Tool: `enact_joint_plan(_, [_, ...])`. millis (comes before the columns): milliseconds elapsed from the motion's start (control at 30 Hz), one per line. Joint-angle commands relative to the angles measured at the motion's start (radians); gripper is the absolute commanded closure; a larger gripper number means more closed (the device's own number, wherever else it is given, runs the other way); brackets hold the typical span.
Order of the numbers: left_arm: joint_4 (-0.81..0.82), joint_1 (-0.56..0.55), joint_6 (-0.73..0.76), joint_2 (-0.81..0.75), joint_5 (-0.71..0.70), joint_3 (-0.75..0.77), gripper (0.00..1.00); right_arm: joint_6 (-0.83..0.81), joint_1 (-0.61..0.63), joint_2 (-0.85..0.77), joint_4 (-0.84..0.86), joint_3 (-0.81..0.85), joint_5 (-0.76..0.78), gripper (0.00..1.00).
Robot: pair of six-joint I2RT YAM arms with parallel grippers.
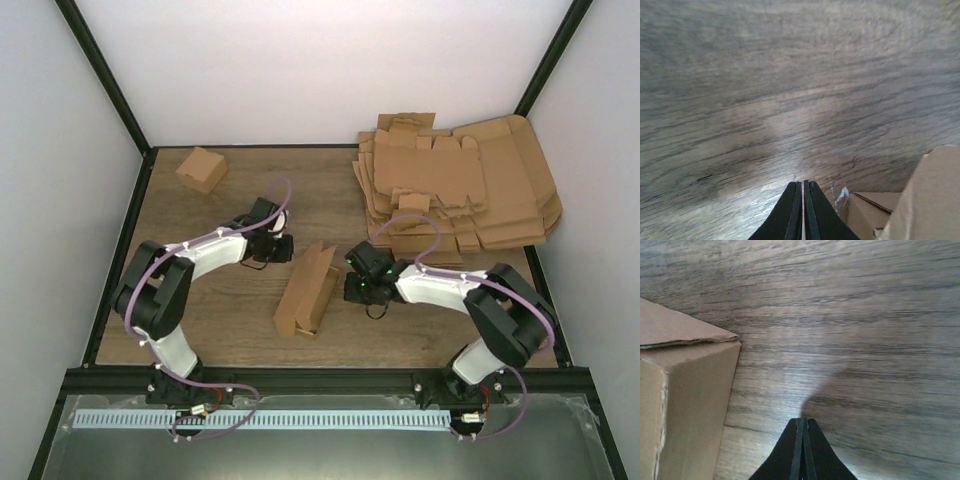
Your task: Fold the paper box
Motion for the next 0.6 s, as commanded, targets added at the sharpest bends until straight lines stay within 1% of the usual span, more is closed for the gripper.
enact_joint_plan(0, [-0.037,-0.028,0.053,0.062,-0.067,0.035,0.96,0.102,0.034,0.073,-0.030,0.075,0.050,0.99])
enact_joint_plan(100, [-0.034,-0.037,0.062,0.095,-0.042,0.054,0.96,0.107,0.034,0.093,-0.006,0.092,0.049,0.99])
enact_joint_plan(233, [-0.042,-0.048,0.074,0.129,-0.045,0.080,0.96,0.097,0.034,0.119,-0.023,0.131,0.085,0.99])
enact_joint_plan(433, [-0.091,-0.088,0.093,0.167,-0.125,0.130,0.96,0.081,0.034,0.169,-0.032,0.165,0.090,0.99])
enact_joint_plan(567, [-0.101,-0.123,0.089,0.186,-0.128,0.150,0.96,0.065,0.034,0.189,-0.003,0.176,0.066,0.99])
